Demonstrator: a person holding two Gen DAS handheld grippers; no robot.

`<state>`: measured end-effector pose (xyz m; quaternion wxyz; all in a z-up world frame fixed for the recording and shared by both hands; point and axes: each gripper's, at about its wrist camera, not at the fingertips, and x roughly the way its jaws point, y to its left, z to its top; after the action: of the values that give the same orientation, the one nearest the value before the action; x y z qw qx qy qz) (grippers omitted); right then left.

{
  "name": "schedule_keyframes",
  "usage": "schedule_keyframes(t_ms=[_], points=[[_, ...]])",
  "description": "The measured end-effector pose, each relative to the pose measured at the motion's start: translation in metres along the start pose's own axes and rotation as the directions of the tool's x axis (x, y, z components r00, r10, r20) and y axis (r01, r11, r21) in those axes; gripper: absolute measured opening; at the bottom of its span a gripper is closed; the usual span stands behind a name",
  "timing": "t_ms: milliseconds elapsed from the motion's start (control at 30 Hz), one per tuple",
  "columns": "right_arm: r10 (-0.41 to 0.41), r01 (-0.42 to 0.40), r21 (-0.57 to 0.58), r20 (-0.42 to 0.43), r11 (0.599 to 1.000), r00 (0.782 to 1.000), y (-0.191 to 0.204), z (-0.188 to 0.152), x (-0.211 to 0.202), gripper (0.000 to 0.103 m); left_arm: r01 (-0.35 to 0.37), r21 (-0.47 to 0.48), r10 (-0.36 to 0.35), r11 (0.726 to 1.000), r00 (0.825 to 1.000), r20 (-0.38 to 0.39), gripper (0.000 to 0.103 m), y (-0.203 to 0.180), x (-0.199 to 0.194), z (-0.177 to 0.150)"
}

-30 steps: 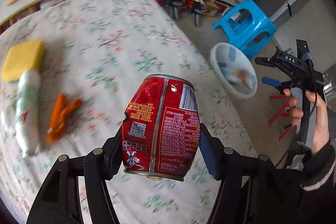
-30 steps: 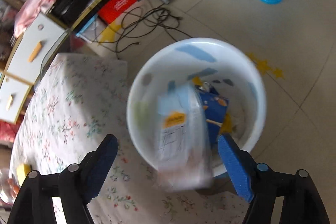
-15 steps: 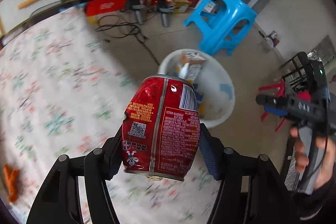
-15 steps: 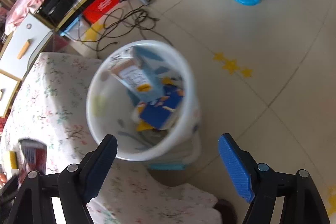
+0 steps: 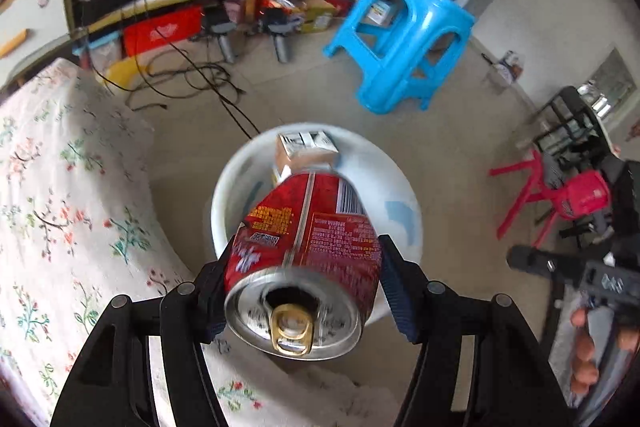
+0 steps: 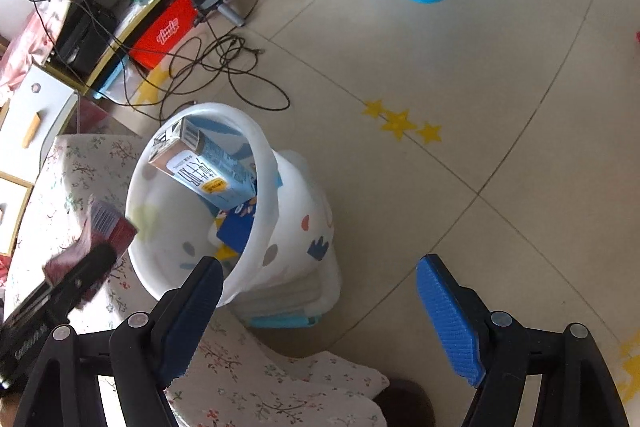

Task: Collect trash
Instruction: 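Open the left tool over the bin to drop the red can, then move both tools back over the table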

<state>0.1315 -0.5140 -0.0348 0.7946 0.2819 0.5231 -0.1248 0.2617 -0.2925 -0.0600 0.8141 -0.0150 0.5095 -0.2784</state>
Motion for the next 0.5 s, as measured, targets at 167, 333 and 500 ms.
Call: schedule_keyframes(t_ms=[167, 333, 500], points=[[-0.004, 0.004, -0.018, 0.003, 1.0, 1.0, 0.002, -0.001, -0.001, 0.084, -0.07, -0.039, 0.071, 0.997, 0.997, 0.02, 0.087, 0.001, -0.007, 0.002], [-0.01, 0.01, -0.037, 0.005, 0.999, 1.0, 0.009, -0.003, 0.0, 0.084, -0.107, -0.065, 0.109, 0.992, 0.994, 0.023, 0.091, 0.015, -0.025, -0.005], [-0.004, 0.004, -0.061, -0.001, 0.998, 1.0, 0.023, -0.006, 0.001, 0.084, -0.125, -0.103, 0.128, 0.987, 0.991, 0.03, 0.093, 0.04, -0.048, -0.021]])
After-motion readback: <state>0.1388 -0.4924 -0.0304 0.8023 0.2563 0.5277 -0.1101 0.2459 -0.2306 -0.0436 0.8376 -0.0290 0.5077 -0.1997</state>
